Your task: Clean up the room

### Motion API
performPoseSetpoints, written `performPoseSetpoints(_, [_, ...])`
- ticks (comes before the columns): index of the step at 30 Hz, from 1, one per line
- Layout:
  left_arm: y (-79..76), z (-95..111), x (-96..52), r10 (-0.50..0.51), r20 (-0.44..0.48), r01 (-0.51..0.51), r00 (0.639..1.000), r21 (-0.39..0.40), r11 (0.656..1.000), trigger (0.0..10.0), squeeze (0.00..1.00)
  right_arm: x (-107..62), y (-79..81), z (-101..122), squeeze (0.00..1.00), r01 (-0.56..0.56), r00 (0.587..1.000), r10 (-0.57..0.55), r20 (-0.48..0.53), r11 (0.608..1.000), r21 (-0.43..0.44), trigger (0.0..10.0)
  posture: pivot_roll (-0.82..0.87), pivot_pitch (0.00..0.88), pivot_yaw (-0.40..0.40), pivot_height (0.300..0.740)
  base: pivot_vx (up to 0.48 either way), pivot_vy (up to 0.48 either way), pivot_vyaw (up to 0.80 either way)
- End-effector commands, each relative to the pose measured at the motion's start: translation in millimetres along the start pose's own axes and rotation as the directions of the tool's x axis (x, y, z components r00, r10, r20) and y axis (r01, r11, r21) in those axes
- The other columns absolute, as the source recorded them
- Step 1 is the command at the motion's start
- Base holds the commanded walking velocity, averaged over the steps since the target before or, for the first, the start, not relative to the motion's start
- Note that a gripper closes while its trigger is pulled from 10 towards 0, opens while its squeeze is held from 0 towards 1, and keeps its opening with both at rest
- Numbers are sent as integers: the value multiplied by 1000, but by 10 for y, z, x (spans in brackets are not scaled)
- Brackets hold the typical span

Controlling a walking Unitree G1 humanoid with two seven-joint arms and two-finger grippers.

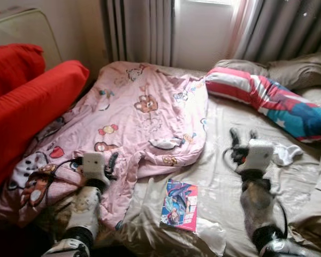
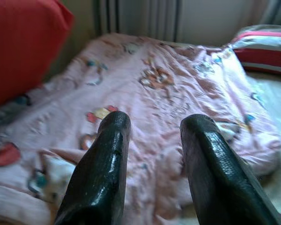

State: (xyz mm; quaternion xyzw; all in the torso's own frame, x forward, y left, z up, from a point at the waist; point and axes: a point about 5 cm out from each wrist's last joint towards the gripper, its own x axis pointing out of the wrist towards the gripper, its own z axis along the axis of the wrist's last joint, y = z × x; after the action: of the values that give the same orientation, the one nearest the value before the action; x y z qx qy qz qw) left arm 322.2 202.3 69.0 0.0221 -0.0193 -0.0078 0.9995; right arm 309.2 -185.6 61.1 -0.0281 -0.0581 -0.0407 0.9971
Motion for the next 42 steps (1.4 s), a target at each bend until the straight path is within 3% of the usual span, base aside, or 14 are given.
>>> performPoseSetpoints(1, [-29,62,33,-7,33,8,999,-9,1000,10000,0,17,-77,11,0,36,999,-36,1,999,-3,10000,-19,0,-32,740,0,0,0])
performPoseSetpoints(7, [-10,3,-5,-18,7,18,1000,4,1000,10000,0,-27,-190,-98,0,85,993,-83,-85,996,21,10000,-23,0,-30,740,0,0,0])
performPoseSetpoints(15, [-98,36,49,-50,7,50,999,-17,999,10000,0,-66,-221,-177,0,115,984,-110,-139,993,28,10000,-17,0,-32,740,0,0,0])
performPoseSetpoints(26, [-103,16,84,-37,-38,35,999,-50,998,10000,0,-69,-190,-255,0,118,970,-110,-218,993,21,10000,-12,0,-32,740,0,0,0])
performPoseSetpoints(30, [-97,46,108,-30,-25,27,999,-92,995,10000,0,-105,-196,-326,0,136,954,-122,-275,990,33,10000,-12,0,-32,715,0,0,0])
performPoseSetpoints(42, [-144,62,137,-39,-30,36,999,-94,995,10000,0,-157,-135,-413,0,115,937,-85,-338,991,67,10000,-8,0,-32,640,0,0,0])
